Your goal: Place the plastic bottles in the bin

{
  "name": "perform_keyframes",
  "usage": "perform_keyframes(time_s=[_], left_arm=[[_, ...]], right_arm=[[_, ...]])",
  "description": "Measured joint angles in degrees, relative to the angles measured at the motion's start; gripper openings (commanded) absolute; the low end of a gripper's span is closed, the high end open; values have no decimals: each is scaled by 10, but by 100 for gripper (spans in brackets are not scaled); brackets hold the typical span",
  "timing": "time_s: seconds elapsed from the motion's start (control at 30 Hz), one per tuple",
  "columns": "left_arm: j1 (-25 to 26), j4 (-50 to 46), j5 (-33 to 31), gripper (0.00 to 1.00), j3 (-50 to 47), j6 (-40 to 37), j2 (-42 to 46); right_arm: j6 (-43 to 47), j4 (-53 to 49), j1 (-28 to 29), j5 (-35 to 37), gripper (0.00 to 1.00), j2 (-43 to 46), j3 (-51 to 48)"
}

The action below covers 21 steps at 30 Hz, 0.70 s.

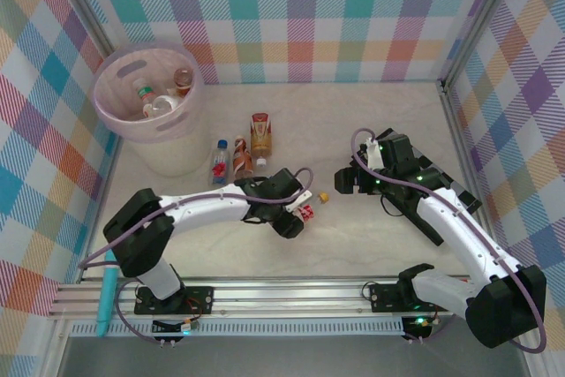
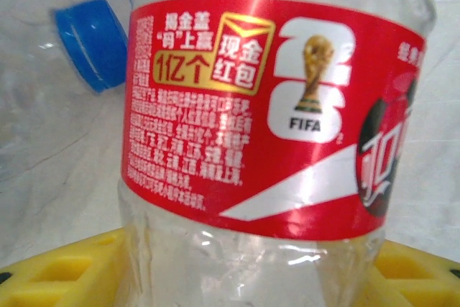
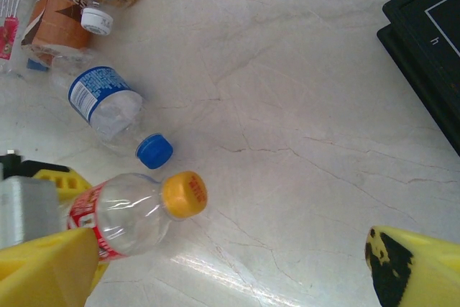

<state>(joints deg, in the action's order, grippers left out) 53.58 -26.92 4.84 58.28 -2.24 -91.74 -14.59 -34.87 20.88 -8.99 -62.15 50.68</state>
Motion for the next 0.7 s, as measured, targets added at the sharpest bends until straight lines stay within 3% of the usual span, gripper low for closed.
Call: perform_keyframes(time_s=[0.23,0.5,0.7], left_arm=[[-22,-47,8,23,43,9,43],[-113,-104,18,2,156,28,96],[-190,-140,29,0,218,43,128]], right_arm=[[0,7,0,0,95,0,-2],[0,14,0,0,95,0,-11],[0,17,0,0,95,-2,-12]])
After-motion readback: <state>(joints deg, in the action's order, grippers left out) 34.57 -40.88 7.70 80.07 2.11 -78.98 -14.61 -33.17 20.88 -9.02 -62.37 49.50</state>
